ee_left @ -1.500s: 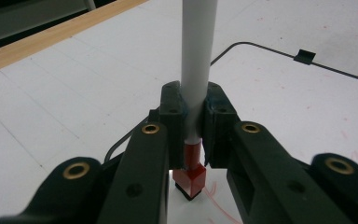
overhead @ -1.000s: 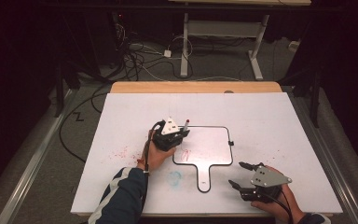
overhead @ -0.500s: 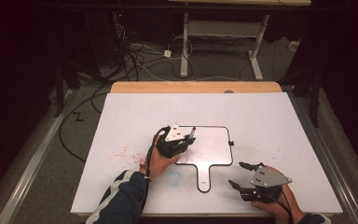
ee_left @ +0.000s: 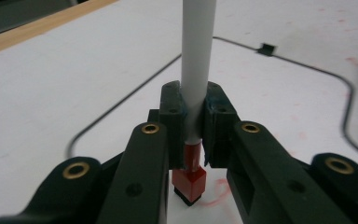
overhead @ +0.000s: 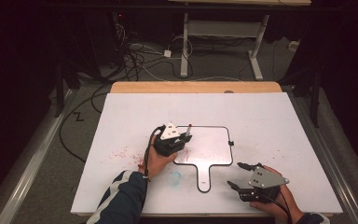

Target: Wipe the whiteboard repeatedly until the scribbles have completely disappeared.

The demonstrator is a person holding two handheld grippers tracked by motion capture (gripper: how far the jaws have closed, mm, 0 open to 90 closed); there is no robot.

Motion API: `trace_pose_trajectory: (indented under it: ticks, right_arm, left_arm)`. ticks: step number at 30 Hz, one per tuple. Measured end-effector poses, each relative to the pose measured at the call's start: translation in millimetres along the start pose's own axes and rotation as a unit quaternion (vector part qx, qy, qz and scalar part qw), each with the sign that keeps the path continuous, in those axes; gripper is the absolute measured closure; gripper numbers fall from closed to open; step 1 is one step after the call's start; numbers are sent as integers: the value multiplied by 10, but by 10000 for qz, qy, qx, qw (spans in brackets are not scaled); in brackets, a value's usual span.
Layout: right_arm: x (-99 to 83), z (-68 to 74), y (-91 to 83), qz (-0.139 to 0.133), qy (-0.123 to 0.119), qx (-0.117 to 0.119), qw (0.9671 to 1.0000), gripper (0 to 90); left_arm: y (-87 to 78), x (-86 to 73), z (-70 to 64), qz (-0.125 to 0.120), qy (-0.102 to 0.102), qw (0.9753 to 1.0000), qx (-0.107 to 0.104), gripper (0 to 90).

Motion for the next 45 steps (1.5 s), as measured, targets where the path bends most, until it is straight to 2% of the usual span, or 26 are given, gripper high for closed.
trace_pose_trajectory:
  ticks: [4,7,8,9,11,13,15,17,20,22,25,27,29,31,34,35,36,37,40,42,44,45]
  right_arm:
    - [-4,-2,-18,-25,20,-17,10000,320]
    - [-9,-6,-23,-28,35,-28,10000,320]
    - [-10,-6,-23,-22,30,-30,10000,320]
    - [-10,-4,-24,-15,22,-35,10000,320]
    - [-9,-4,-26,-23,7,-41,10000,320]
    - [-8,-4,-24,-20,6,-40,10000,320]
    - [-8,-1,-22,-11,17,-27,10000,320]
    - [-8,-4,-17,-8,17,-28,10000,320]
    - [-7,-3,-15,-4,18,-27,10000,320]
    - [-6,-1,-15,9,14,-21,10000,320]
    - [-4,0,-16,-3,6,-13,10000,319]
    - [-4,3,-18,1,8,-17,10000,319]
    - [-6,5,-26,-6,-7,-31,10000,319]
    - [-8,0,-34,-22,-13,-46,10000,319]
    - [-13,-6,-38,-24,12,-44,10000,319]
    - [-13,-6,-38,-24,12,-44,10000,319]
    - [-14,-7,-36,-16,15,-49,10000,319]
    - [-13,-1,-34,-10,4,-44,10000,319]
    - [-7,1,-31,-10,-21,-60,10000,318]
    - [-4,6,-23,6,-21,-44,10000,318]
    - [1,15,-18,15,-68,-55,10000,318]
    - [4,18,-18,17,-78,-55,10000,318]
  left_arm:
    - [10,10,-139,-6,150,9996,-219,786]
    - [-2,15,-157,46,318,9993,-172,786]
    - [-9,7,-125,63,341,9994,-63,786]
    - [-15,-1,-82,64,322,9994,57,786]
    - [-30,-25,29,28,76,9999,126,786]
    - [-53,-47,114,43,10,9996,283,786]
    - [-79,-73,176,41,-99,9995,308,786]
    - [-83,-76,184,33,-170,9995,278,786]
    - [-49,-42,85,28,-98,9999,44,786]
    - [-9,-10,-34,18,65,9999,-128,786]
    - [32,29,-186,34,304,9992,-258,786]
    - [37,35,-214,53,381,9990,-249,786]
    - [26,23,-173,55,379,9991,-205,786]
    - [-2,-1,-91,95,368,9993,11,786]
    - [-52,-58,73,78,106,9997,217,786]
    - [-52,-58,73,78,106,9997,217,786]
    - [-79,-88,133,64,-16,9998,205,786]
    - [-86,-94,133,53,-91,9998,179,786]
    - [-63,-72,24,69,-10,10000,-8,786]
    - [-23,-35,-101,88,189,9997,-117,786]
    - [29,6,-215,85,290,9994,-189,786]
    - [50,22,-261,107,353,9992,-154,786]
Point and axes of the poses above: each handheld gripper's, and its own axes: y roughly forward along the jaws, x roughly out of its top, z roughly to its left, the point moved 1 cm from there along y, roughly forward along the jaws, and after that the axes turned 14 degrees about z, right-handed, at the moved point
